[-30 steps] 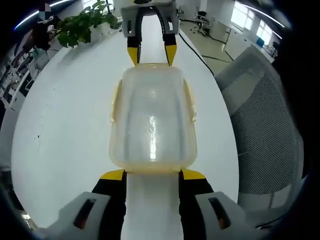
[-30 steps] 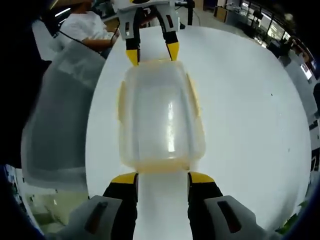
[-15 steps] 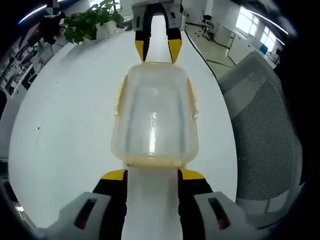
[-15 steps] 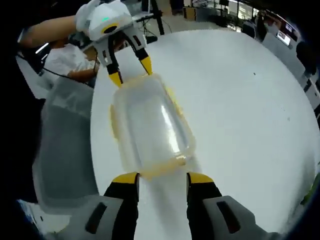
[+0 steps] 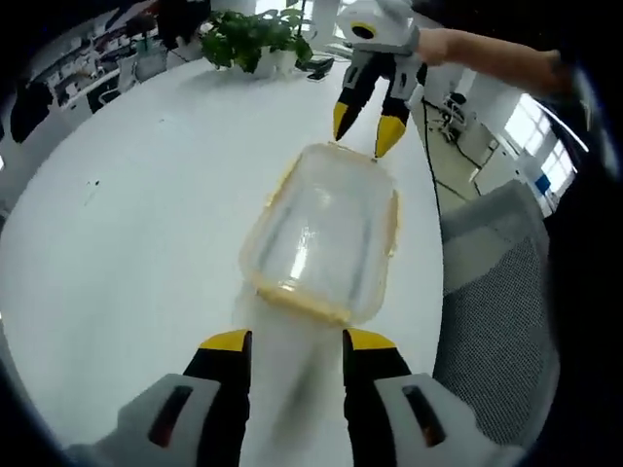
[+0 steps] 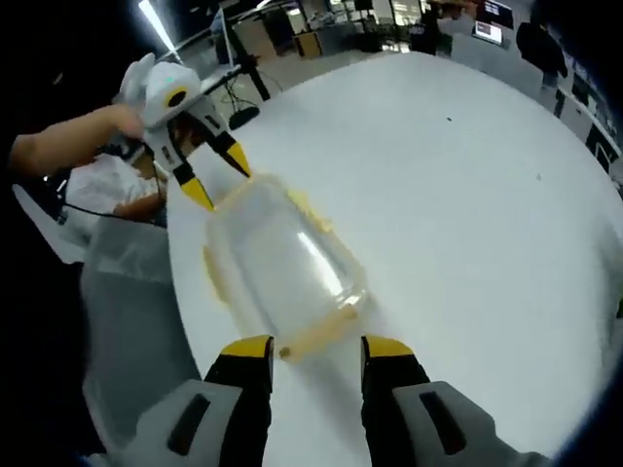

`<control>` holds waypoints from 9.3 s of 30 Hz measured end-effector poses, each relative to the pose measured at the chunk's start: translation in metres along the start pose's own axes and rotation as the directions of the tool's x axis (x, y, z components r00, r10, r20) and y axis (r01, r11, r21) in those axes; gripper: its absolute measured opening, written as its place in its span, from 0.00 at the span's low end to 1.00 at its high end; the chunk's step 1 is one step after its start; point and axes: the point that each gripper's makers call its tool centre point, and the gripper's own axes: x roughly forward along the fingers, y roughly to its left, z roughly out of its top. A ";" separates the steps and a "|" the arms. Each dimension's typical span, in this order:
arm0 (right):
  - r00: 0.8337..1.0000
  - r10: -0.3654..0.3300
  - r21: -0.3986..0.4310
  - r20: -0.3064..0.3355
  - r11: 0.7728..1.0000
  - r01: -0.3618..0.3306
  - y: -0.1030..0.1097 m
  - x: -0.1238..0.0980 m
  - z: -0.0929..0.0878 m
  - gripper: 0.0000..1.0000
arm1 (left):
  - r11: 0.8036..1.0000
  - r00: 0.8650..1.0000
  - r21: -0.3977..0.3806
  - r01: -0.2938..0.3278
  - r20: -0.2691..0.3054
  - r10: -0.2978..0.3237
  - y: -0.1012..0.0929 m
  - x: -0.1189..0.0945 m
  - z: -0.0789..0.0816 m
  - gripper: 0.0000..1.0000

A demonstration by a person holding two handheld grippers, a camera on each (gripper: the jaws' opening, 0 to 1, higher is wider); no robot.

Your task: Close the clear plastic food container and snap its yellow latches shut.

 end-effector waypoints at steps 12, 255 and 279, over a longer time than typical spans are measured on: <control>0.996 -0.018 0.172 0.082 0.985 0.004 -0.001 -0.004 0.011 0.34 | 0.932 0.993 -0.361 0.042 0.122 0.002 0.004 -0.007 0.015 0.32; 0.887 0.097 -0.384 -0.451 0.876 -0.291 0.022 0.067 0.071 0.30 | 0.846 0.956 0.448 -0.289 0.082 0.283 -0.066 0.060 0.067 0.45; 0.852 0.063 -0.410 -0.519 0.857 -0.313 0.024 0.068 0.071 0.26 | 0.854 0.961 0.442 -0.274 0.083 0.265 -0.064 0.062 0.067 0.43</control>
